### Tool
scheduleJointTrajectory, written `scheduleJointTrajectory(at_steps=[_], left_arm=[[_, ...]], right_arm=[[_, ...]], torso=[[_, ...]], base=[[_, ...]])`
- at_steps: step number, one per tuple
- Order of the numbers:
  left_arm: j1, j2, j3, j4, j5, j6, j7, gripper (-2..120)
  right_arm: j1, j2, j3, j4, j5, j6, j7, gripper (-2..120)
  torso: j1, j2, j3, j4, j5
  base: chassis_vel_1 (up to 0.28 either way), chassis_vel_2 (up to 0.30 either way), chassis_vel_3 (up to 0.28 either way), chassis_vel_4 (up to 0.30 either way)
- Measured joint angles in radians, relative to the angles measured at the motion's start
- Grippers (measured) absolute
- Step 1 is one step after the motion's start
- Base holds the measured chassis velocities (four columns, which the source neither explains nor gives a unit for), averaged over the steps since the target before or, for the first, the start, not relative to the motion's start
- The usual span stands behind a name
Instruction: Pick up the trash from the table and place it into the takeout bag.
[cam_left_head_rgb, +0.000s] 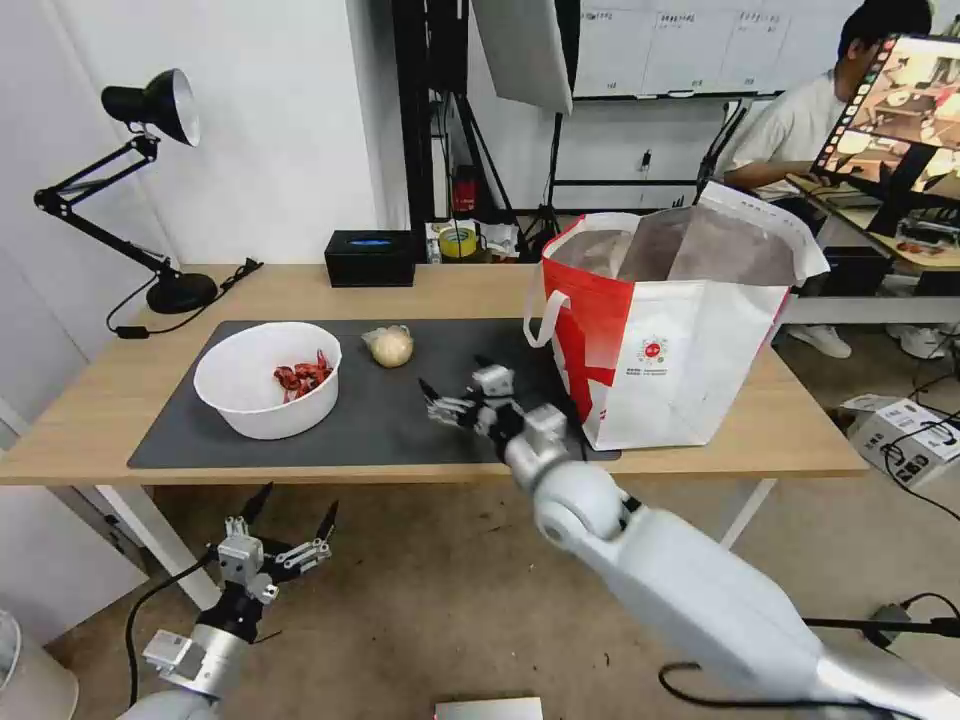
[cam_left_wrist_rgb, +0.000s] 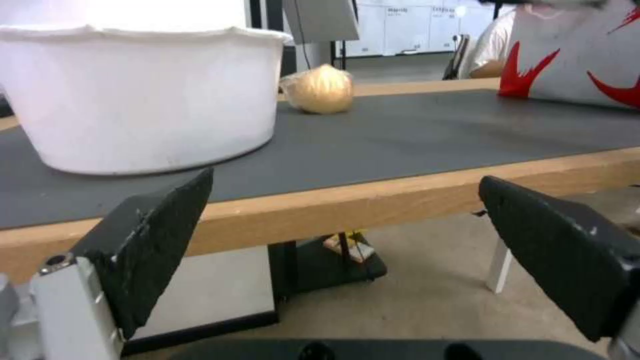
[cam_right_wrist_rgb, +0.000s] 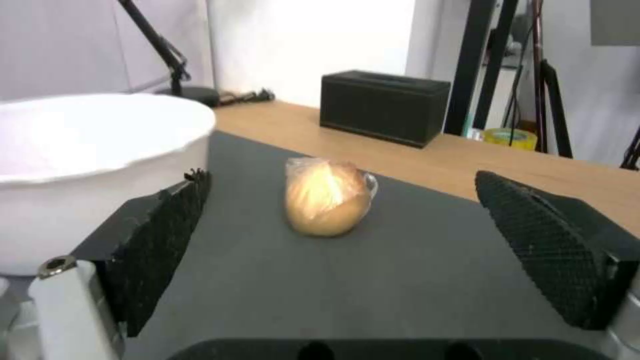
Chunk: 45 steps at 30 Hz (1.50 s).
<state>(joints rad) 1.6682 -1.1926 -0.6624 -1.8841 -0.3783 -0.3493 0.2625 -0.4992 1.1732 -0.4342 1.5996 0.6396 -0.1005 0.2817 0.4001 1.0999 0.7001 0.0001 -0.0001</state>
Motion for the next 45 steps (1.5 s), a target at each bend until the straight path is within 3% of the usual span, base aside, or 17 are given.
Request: scheduleJointTrajectory(at_steps=[8,11,21,28,45], left_arm=[[0.004,-0.004,-0.003,-0.002,0.003,-0.002,0.0,100],[0.003,-0.007,-0.003,-0.001,0.004,-0.003,0.0,100],[0.001,-0.011,-0.01,0.007,0.007,-0.015,0.001,100],[0.001,-0.011,-0.013,0.015,0.007,-0.026,0.002,100],[-0.007,-0.012,-0.01,0.015,0.007,-0.03,0.003,100]], right_arm=[[0.137,0.131,-0.051,-0.232,0.042,-0.024,0.0,100],[0.204,0.214,-0.064,-0.375,0.053,-0.024,-0.023,100],[0.301,0.378,-0.048,-0.624,0.052,-0.033,-0.089,100],[0.335,0.404,-0.04,-0.712,0.059,-0.059,-0.121,100],[0.356,0.401,-0.061,-0.784,0.099,-0.122,-0.206,100]], torso=[[0.0,0.0,0.0,-0.0001,-0.0001],[0.0,0.0,0.0,0.0001,0.0],[0.0,0.0,0.0,0.0001,-0.0001],[0.0,0.0,0.0,-0.0002,0.0],[0.0,0.0,0.0,-0.0002,0.0001]], base=[[0.0,0.0,0.0,0.0],[0.0,0.0,0.0,0.0],[0.0,0.0,0.0,0.0],[0.0,0.0,0.0,0.0],[0.0,0.0,0.0,0.0]])
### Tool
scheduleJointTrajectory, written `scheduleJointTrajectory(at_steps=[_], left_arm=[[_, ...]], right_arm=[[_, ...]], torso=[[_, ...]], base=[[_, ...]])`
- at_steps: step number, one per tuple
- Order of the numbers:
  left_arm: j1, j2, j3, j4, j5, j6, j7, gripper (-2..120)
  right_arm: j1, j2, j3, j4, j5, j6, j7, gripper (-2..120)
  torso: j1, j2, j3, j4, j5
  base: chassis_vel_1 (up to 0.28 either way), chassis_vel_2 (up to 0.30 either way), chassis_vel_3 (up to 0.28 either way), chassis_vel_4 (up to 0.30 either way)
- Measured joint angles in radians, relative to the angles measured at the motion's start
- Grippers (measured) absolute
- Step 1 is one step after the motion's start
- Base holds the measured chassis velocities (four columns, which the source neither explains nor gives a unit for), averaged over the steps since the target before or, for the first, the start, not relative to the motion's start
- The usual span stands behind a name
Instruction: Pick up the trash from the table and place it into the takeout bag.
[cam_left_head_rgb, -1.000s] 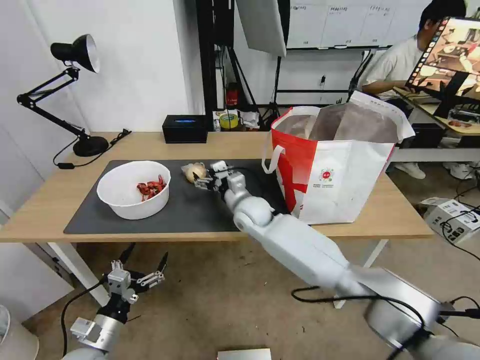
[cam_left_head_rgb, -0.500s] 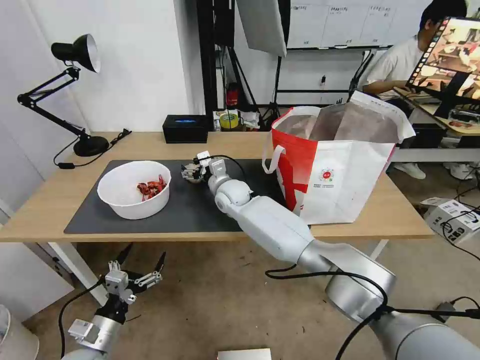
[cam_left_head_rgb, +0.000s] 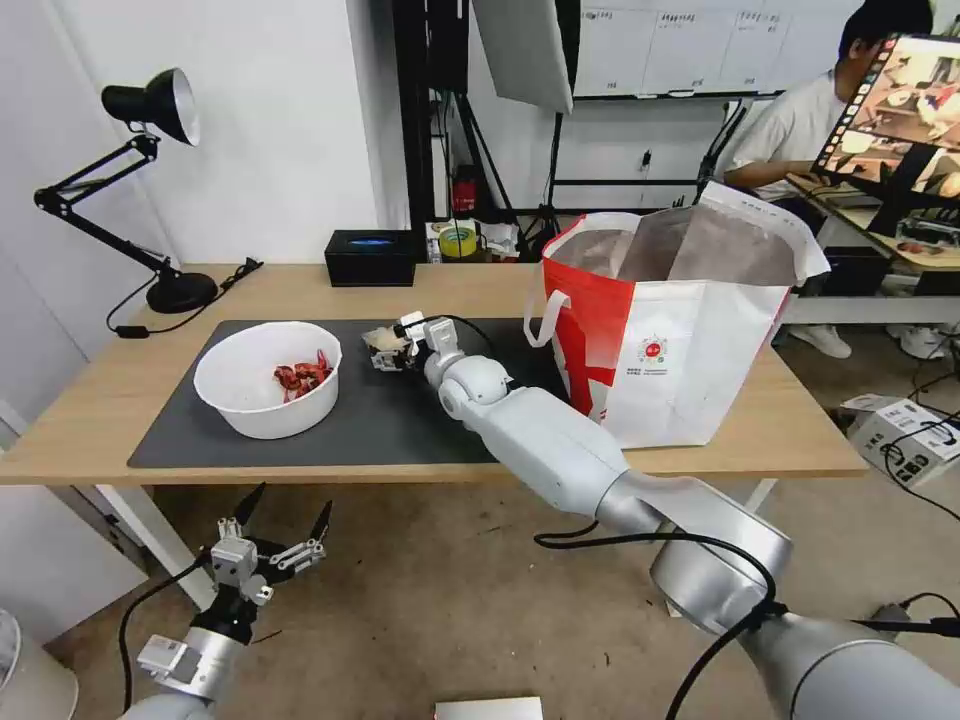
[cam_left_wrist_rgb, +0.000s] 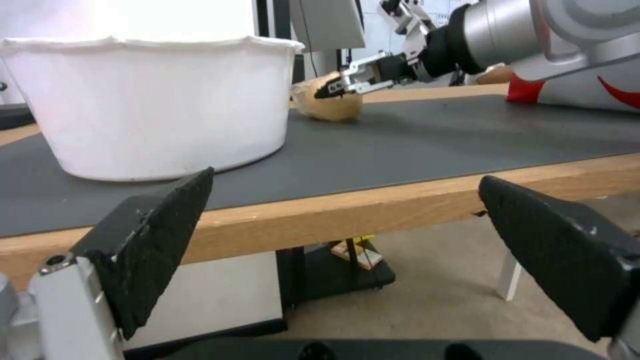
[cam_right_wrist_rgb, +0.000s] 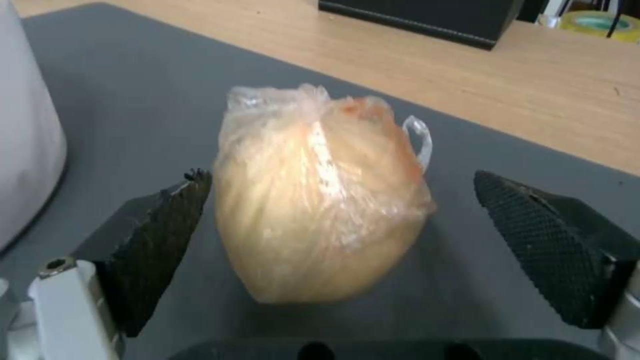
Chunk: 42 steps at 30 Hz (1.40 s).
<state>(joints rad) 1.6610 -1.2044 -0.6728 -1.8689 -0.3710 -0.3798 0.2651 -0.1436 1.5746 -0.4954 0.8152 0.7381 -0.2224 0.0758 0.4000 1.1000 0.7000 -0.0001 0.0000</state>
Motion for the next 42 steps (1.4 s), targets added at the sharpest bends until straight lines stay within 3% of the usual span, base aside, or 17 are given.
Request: scheduleJointTrajectory(at_steps=[26,40,42], left_arm=[[-0.011,0.001,0.004,0.002,0.004,-0.002,0.001,100],[-0.002,0.0,-0.001,-0.009,0.002,-0.006,0.001,100],[0.0,0.0,-0.002,-0.011,0.001,-0.007,0.001,100]], right_arm=[[0.013,-0.001,-0.033,-0.037,-0.071,0.062,-0.093,100],[0.023,-0.001,-0.05,-0.046,-0.065,0.05,-0.109,100],[0.023,-0.001,-0.052,-0.046,-0.053,0.046,-0.111,94]], torso=[[0.0,0.0,0.0,0.0001,0.0],[0.0,0.0,0.0,0.0001,0.0],[0.0,0.0,0.0,0.0001,0.0]], base=[[0.0,0.0,0.0,0.0],[0.0,0.0,0.0,0.0],[0.0,0.0,0.0,0.0]])
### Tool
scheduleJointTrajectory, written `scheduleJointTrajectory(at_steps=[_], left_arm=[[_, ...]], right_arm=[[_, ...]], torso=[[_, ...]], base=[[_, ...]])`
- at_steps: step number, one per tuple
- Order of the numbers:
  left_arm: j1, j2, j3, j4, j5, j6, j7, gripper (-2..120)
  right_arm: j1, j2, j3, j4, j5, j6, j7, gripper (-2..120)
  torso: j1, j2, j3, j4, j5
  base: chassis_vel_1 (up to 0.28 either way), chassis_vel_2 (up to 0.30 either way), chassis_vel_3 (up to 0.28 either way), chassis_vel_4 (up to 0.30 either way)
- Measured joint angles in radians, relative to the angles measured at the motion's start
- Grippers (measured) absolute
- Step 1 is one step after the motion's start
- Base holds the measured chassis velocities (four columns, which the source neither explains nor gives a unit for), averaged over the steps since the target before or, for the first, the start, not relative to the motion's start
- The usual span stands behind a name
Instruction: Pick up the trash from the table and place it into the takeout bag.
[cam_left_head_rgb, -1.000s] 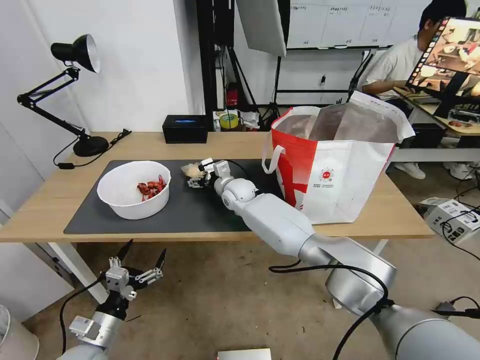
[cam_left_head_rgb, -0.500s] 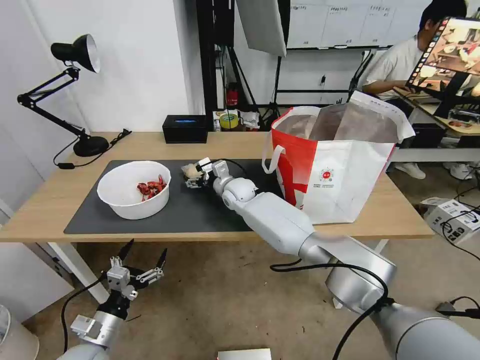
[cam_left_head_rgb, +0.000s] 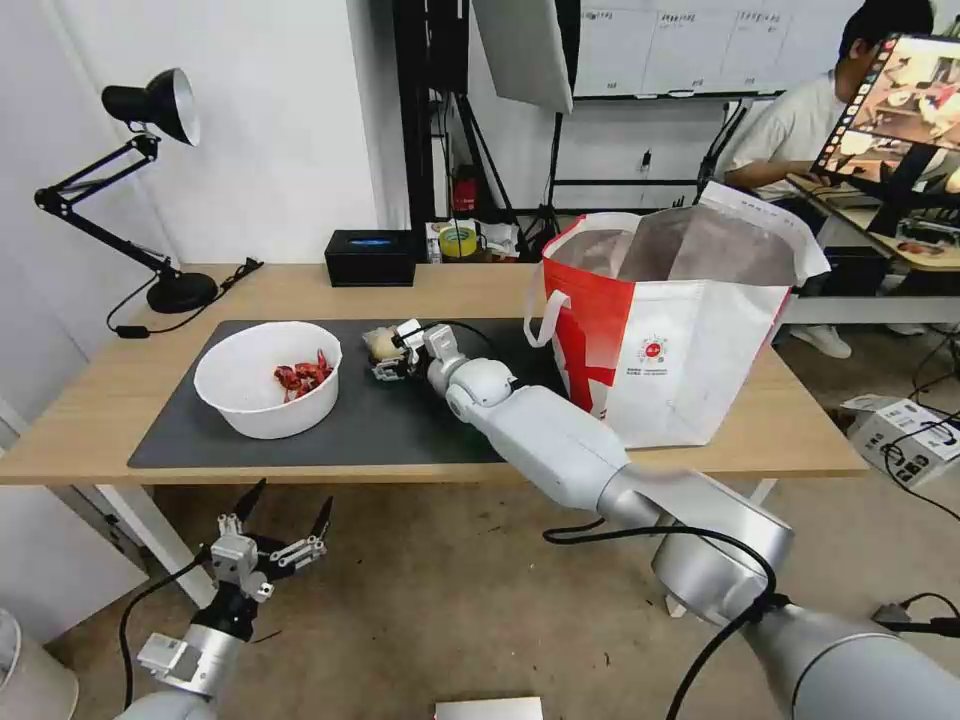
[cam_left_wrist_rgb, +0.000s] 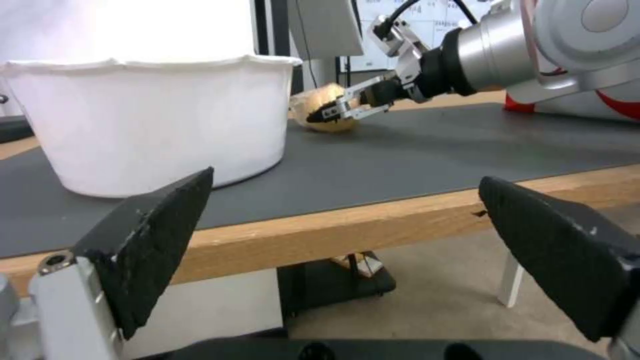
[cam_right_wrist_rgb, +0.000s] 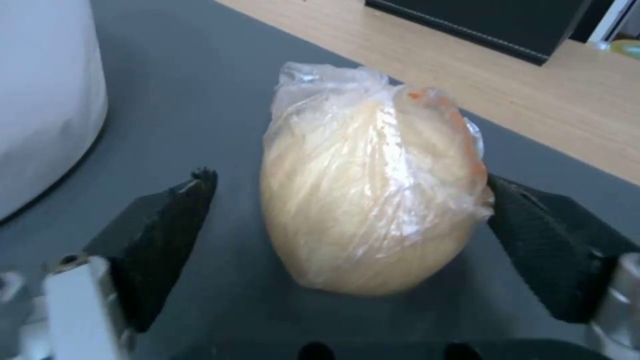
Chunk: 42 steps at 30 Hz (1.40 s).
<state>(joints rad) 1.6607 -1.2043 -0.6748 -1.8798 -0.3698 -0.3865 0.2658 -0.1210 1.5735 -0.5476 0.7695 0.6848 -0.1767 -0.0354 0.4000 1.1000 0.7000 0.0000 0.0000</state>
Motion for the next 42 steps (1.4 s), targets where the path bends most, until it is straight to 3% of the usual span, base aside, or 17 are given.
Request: scheduleJointTrajectory(at_steps=[4,11,20,23,28,32,36,37,42], left_arm=[[0.003,0.0,0.0,-0.001,0.0,-0.001,0.0,100],[0.01,-0.001,-0.001,-0.002,0.0,-0.008,0.0,100],[0.019,-0.005,-0.001,-0.004,0.001,-0.017,0.0,100],[0.029,-0.008,-0.007,-0.008,0.003,-0.022,0.0,100],[0.035,-0.009,-0.012,-0.014,0.003,-0.023,0.0,100],[0.04,-0.01,-0.015,-0.021,0.004,-0.023,0.0,100],[0.048,-0.017,-0.017,-0.024,0.012,-0.023,0.0,100],[0.048,-0.017,-0.017,-0.024,0.012,-0.023,0.0,100],[0.052,-0.02,-0.012,-0.025,0.02,-0.024,-0.001,100]], right_arm=[[0.0,0.0,0.0,-0.001,0.005,-0.003,0.0,86],[-0.012,-0.001,0.009,-0.004,0.011,-0.009,0.003,54],[-0.027,-0.001,0.023,0.007,0.012,-0.017,0.017,28],[-0.038,-0.003,0.04,0.02,0.017,-0.026,0.03,11],[-0.053,-0.017,0.061,0.074,0.022,-0.027,0.051,6],[-0.071,-0.072,0.059,0.206,0.027,-0.028,0.078,6],[-0.13,-0.216,0.053,0.459,0.026,-0.029,0.145,5],[-0.13,-0.216,0.053,0.459,0.026,-0.029,0.145,5],[-0.213,-0.352,0.093,0.692,0.004,-0.001,0.191,5]], torso=[[0.0,0.0,0.0,0.0,0.0],[0.0,0.0,0.0,0.0,0.0],[0.0,0.0,0.0,0.0,0.0],[0.0,0.0,0.0,0.0,0.0],[0.0,0.0,0.0,0.0,0.0],[0.0,0.0,0.0,0.0002,0.0001],[0.0,0.0,0.0,-0.0002,0.0002],[0.0,0.0,0.0,-0.0002,0.0002],[0.0,0.0,0.0,-0.0003,0.0003]], base=[[0.0,0.0,0.0,0.0],[0.0,0.0,0.0,0.0],[0.0,0.0,0.0,0.0],[0.0,0.0,0.0,0.0],[0.0,0.0,0.0,0.0],[0.0,0.0,0.0,0.0],[0.0,0.0,0.0,0.0],[0.0,0.0,0.0,0.0],[0.0,0.0,0.0,0.0]])
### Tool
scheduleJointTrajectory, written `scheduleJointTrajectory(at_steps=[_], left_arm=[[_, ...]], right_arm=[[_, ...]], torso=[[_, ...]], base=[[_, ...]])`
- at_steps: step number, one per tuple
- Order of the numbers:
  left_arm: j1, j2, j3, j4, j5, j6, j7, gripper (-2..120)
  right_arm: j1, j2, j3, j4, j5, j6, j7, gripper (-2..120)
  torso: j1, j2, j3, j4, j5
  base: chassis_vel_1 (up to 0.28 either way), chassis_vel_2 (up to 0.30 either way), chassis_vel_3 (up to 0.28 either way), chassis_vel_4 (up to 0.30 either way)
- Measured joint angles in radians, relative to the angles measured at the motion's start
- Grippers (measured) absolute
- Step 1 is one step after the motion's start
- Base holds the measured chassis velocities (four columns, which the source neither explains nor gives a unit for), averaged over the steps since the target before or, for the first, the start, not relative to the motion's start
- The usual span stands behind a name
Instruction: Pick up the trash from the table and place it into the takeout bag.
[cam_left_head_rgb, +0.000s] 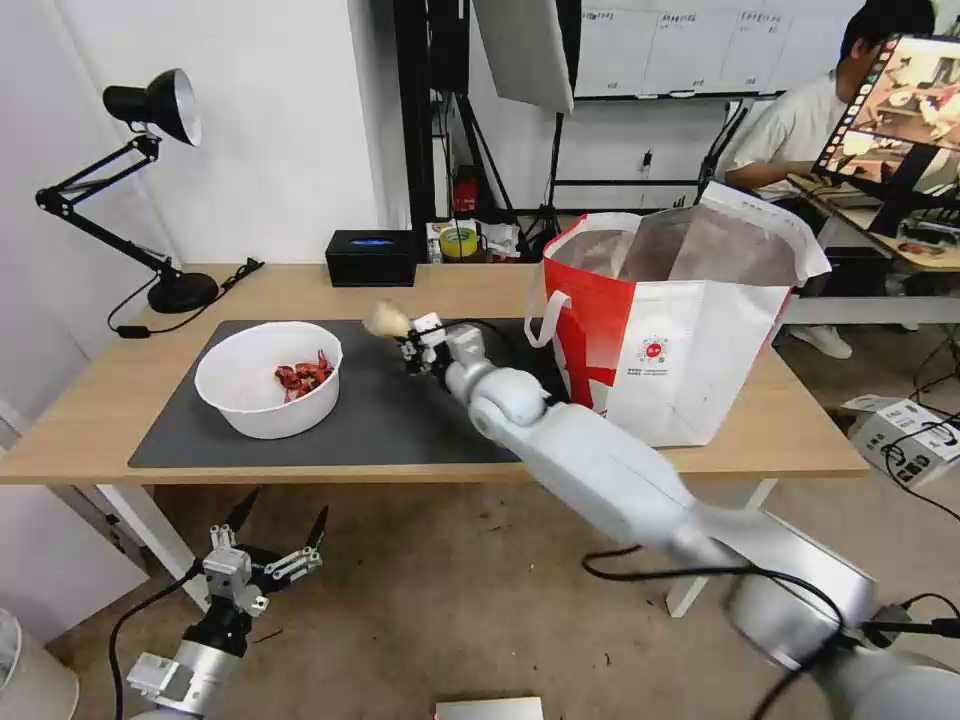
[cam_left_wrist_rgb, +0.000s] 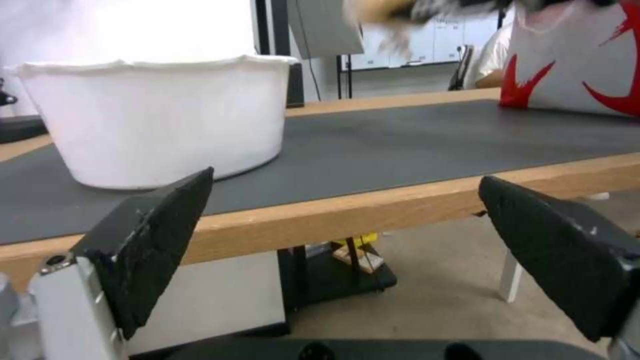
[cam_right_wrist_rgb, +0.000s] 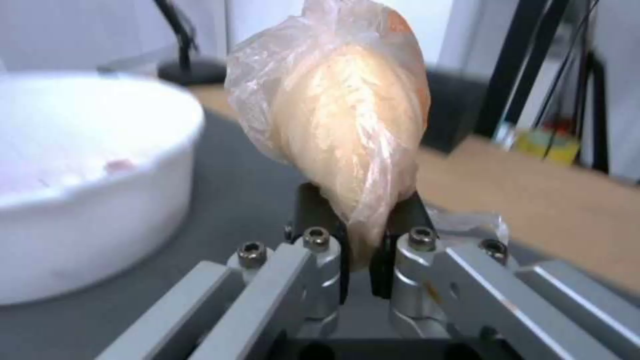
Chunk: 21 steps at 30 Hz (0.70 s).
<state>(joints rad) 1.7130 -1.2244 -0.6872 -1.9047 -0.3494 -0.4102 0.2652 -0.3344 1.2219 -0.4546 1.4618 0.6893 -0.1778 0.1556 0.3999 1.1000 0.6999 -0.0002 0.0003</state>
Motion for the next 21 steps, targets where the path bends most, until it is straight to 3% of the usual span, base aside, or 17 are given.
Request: scheduleJointTrajectory(at_steps=[10,21], left_arm=[[-0.001,-0.005,0.014,-0.001,0.016,0.0,-0.001,100],[0.006,-0.011,0.02,-0.007,0.029,0.001,-0.002,100]], right_arm=[[-0.16,-0.205,0.178,0.33,-0.019,0.054,0.039,5],[-0.278,-0.257,0.371,0.461,-0.072,0.168,0.121,5]], torso=[[0.0,0.0,0.0,0.0,-0.0001],[0.0,0.0,0.0,0.0003,-0.0001]], base=[[0.0,0.0,0.0,0.0],[0.0,0.0,0.0,0.0]])
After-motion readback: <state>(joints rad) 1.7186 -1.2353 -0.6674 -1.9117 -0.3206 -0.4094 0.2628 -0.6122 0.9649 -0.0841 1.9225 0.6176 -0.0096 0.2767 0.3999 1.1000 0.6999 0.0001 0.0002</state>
